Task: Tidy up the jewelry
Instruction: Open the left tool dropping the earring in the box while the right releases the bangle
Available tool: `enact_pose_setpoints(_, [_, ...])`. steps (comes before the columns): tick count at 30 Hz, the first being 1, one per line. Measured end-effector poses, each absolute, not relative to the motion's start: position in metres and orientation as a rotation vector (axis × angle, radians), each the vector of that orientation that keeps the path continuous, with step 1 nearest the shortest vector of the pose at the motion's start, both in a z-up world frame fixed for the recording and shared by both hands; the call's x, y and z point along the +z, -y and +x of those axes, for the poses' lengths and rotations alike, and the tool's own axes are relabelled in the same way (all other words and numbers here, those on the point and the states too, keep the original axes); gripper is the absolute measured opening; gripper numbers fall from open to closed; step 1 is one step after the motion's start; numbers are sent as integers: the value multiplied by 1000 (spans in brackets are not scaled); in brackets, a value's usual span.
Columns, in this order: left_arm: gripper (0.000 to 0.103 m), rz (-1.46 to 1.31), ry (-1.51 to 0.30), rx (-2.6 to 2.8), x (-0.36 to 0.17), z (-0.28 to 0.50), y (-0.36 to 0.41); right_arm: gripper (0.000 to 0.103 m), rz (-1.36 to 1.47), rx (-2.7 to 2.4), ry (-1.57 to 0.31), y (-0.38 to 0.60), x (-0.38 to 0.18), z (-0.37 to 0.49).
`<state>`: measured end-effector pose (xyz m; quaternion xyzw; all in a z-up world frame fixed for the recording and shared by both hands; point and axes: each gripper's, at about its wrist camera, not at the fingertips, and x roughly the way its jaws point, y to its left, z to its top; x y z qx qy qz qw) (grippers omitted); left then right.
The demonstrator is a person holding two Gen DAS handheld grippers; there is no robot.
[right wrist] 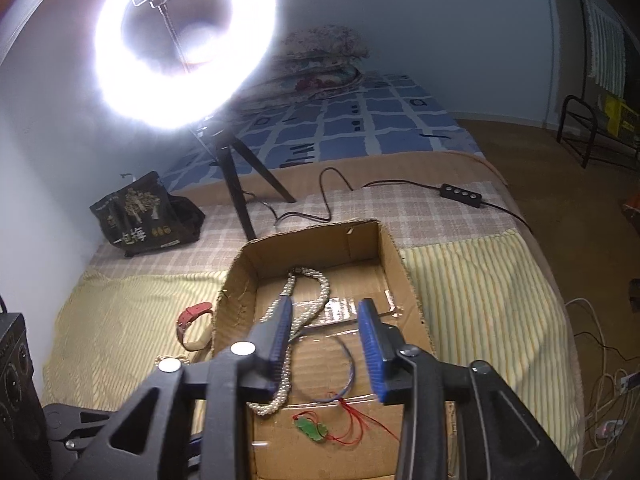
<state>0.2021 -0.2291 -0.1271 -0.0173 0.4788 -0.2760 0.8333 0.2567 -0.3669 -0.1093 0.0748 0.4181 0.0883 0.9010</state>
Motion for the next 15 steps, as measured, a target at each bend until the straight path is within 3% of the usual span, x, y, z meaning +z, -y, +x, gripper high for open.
enact_pose_setpoints(1, [42,-34,-1018,-586,-128,202,230,60,154,173,-866,367,-109,257])
enact_pose_setpoints(2, [50,-35,-1010,-587,-128,201,229,72,155,157,-861,368,-108,256])
enact_pose_setpoints(3, [56,-32,-997,-583,-127,200,229,76,156,147,-854,369,-108,256])
enact_pose_setpoints(6, [56,-21,-999,-584,-126,200,229,86,160,125,-849,372,-106,255])
enact_pose_setpoints(15, [56,-29,-1011,-556,-127,201,224,90,195,74,-846,384,-104,253])
